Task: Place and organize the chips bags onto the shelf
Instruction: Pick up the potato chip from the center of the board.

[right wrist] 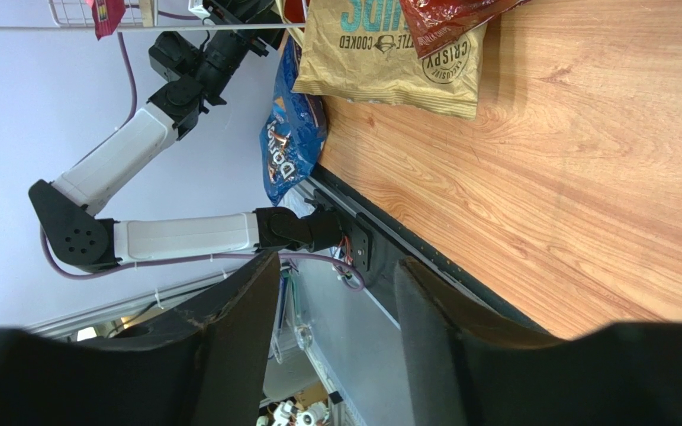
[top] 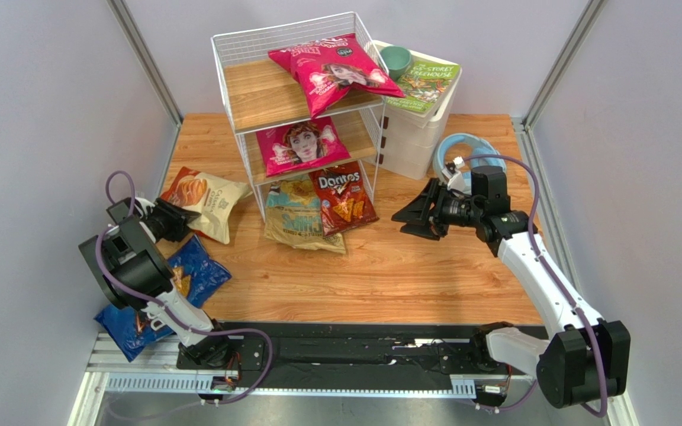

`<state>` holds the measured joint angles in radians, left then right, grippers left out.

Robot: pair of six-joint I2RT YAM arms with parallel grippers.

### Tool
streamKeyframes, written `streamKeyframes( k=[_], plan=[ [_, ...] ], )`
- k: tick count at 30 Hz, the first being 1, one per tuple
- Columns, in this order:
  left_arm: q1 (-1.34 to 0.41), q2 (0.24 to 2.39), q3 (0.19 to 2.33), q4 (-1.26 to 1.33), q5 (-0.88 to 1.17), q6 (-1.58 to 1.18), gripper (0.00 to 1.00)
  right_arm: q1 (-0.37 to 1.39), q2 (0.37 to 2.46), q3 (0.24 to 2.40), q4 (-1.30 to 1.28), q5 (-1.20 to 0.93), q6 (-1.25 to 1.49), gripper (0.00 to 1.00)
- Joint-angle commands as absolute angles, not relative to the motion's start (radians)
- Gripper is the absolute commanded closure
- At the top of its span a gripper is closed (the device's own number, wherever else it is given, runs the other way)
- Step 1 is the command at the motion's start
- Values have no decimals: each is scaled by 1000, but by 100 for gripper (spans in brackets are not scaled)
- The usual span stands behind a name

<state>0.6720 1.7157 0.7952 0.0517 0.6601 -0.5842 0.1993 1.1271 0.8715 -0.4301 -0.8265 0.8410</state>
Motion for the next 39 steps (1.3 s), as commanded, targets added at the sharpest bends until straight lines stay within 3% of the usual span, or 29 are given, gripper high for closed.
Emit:
streamKeyframes(
  k=[1, 2, 4, 6, 11, 17, 20, 31, 39],
  plan=[
    [678, 1700, 788, 127, 676, -586, 60, 196, 1098, 864, -420, -850, 828, 50],
    [678, 1697, 792, 135, 680, -591, 69, 196, 1094, 861, -420, -850, 828, 50],
    [678, 1694, 793, 141, 695, -609, 77, 196, 1089, 857, -420, -848, 830, 50],
    [678, 1687, 795, 156, 699, -642, 94, 195, 1086, 856, -420, -851, 834, 50],
    [678, 1654, 775, 207, 727, -722, 100, 196, 1088, 853, -404, -848, 844, 49],
    [661, 1490, 795, 28, 713, -672, 100, 235, 1101, 935, -426, -847, 795, 42],
    [660, 1389, 840, -182, 698, -562, 100, 268, 1127, 1023, -488, -831, 739, 41],
    [617, 1105, 830, -524, 549, -531, 100, 342, 1212, 1118, -515, -880, 756, 38],
    [574, 988, 804, -623, 518, -491, 100, 437, 1292, 1163, -479, -894, 807, 35]
  ],
)
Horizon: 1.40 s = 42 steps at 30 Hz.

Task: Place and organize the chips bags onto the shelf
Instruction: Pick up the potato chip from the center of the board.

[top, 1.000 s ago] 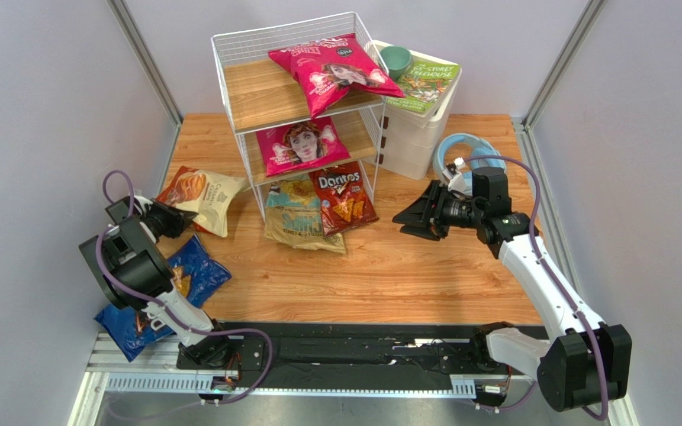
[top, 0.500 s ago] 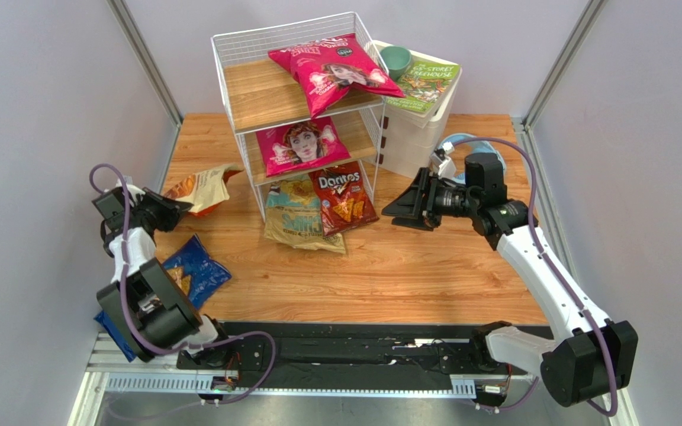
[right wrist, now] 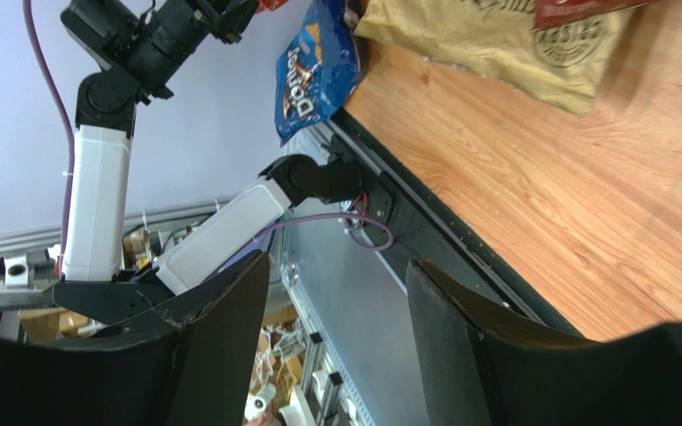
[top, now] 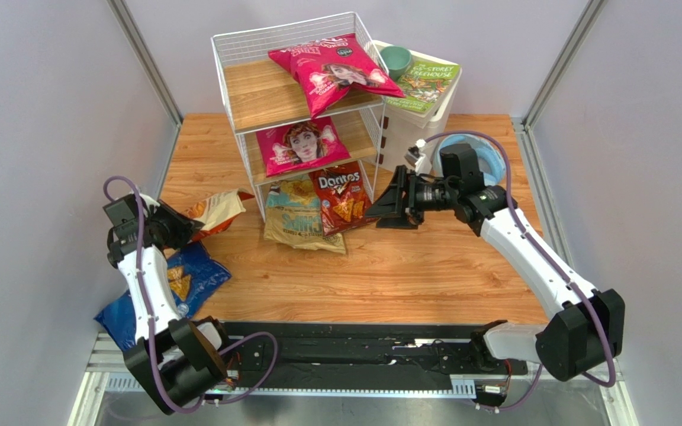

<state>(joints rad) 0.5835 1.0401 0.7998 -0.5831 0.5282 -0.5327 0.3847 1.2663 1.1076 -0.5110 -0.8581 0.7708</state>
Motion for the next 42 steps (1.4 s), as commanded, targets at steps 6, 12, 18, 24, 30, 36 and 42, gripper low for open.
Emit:
streamKeyframes(
  k=[6, 12, 18, 24, 30, 36, 42],
  plan=[
    [551, 945, 776, -626, 592, -434, 100, 511, 1411, 1204, -397, -926, 917, 34],
    [534, 966, 828, -717, 638, -408, 100, 591, 1492, 1158, -204, -936, 1059, 28],
    [532, 930, 854, -857, 563, -419, 100, 640, 1587, 1189, -168, -946, 1100, 27],
    [508, 919, 877, -948, 557, -434, 100, 687, 1687, 1258, -151, -948, 1138, 26],
    [454, 887, 854, -1018, 535, -445, 100, 726, 1736, 1256, -63, -940, 1229, 25],
    [440, 836, 785, -1017, 587, -491, 100, 752, 1790, 1281, -29, -922, 1256, 24],
    [430, 827, 790, -979, 636, -476, 100, 764, 1859, 1338, -43, -908, 1233, 25]
  ],
)
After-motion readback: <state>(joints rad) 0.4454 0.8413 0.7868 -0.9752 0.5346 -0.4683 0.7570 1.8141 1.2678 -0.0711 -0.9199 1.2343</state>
